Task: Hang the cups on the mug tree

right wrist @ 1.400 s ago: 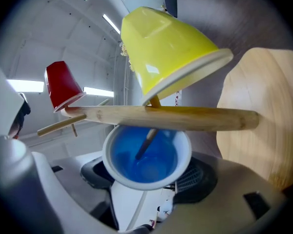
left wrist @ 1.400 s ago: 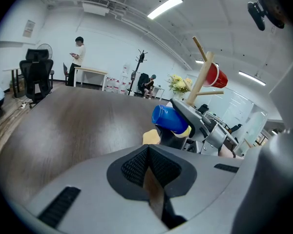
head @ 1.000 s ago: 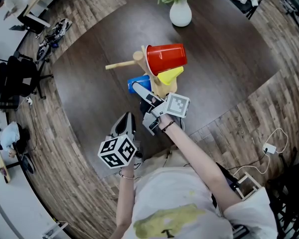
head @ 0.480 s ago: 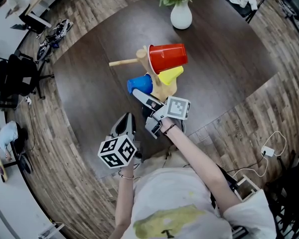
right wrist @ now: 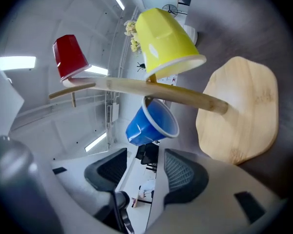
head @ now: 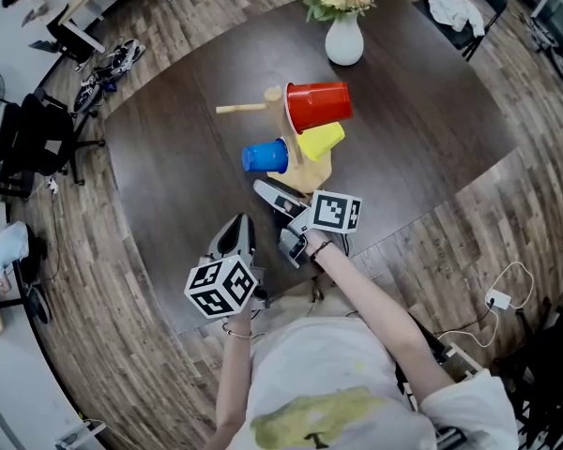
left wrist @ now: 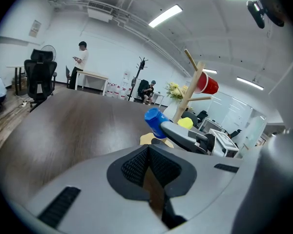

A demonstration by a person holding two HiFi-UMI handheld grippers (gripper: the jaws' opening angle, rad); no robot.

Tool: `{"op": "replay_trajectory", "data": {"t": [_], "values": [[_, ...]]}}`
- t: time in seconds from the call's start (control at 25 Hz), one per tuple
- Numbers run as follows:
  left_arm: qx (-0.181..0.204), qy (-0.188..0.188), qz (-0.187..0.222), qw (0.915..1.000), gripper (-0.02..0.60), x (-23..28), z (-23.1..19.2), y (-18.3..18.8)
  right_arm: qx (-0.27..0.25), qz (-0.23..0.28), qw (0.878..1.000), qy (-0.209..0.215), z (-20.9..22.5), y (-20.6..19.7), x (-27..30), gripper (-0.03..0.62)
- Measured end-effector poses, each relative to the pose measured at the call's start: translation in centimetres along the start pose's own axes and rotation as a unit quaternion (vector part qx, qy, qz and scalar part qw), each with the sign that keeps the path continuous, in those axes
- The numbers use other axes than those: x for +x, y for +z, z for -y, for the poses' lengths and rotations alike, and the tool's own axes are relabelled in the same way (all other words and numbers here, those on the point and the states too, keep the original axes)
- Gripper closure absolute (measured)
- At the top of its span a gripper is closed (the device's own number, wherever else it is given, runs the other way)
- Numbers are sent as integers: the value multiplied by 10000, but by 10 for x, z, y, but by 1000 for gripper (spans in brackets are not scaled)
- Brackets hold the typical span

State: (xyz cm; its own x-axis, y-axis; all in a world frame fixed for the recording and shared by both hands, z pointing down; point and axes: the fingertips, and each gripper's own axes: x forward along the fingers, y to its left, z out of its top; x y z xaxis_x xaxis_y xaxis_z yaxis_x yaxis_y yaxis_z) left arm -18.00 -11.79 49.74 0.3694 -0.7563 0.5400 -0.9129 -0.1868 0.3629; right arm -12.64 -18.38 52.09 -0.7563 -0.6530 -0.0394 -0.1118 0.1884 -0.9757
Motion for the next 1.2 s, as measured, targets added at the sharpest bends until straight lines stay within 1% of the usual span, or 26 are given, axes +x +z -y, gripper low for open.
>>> {"op": "replay_trajectory", "data": {"t": [0.08, 0.16, 0.32, 0.44, 0.56, 0.64, 0.88, 0.96, 1.12, 1.2], "values": [[-4, -1, 61, 10000, 566, -2, 2, 0, -316, -76, 9994, -90, -2, -1, -4, 371], [4, -10, 112, 9999, 566, -5, 4, 0, -667, -174, 9974, -203, -4, -2, -7, 413], [13, -27, 189, 9998, 566, -9, 7, 0, -1292, -369, 9902, -369, -10, -4, -13, 473], [36, -63, 233, 9997, 566, -13, 8, 0, -1809, -516, 9808, -513, -14, -6, -17, 511], [75, -98, 272, 9996, 566, -16, 7, 0, -2317, -642, 9683, -681, -17, -7, -21, 537], [112, -125, 315, 9994, 566, -18, 6, 3, -2675, -704, 9579, -767, -21, -7, -23, 549], [246, -242, 390, 9986, 566, -26, 3, 14, -3670, -810, 9215, -978, -38, -8, -29, 565], [319, -293, 408, 9982, 566, -30, 2, 18, -4025, -831, 9057, -1044, -46, -9, -31, 566], [514, -384, 462, 9969, 566, -37, 3, 22, -4745, -808, 8693, -1129, -63, -10, -37, 571], [608, -418, 517, 9959, 566, -42, 3, 24, -4971, -757, 8569, -1134, -71, -11, -41, 572]]}}
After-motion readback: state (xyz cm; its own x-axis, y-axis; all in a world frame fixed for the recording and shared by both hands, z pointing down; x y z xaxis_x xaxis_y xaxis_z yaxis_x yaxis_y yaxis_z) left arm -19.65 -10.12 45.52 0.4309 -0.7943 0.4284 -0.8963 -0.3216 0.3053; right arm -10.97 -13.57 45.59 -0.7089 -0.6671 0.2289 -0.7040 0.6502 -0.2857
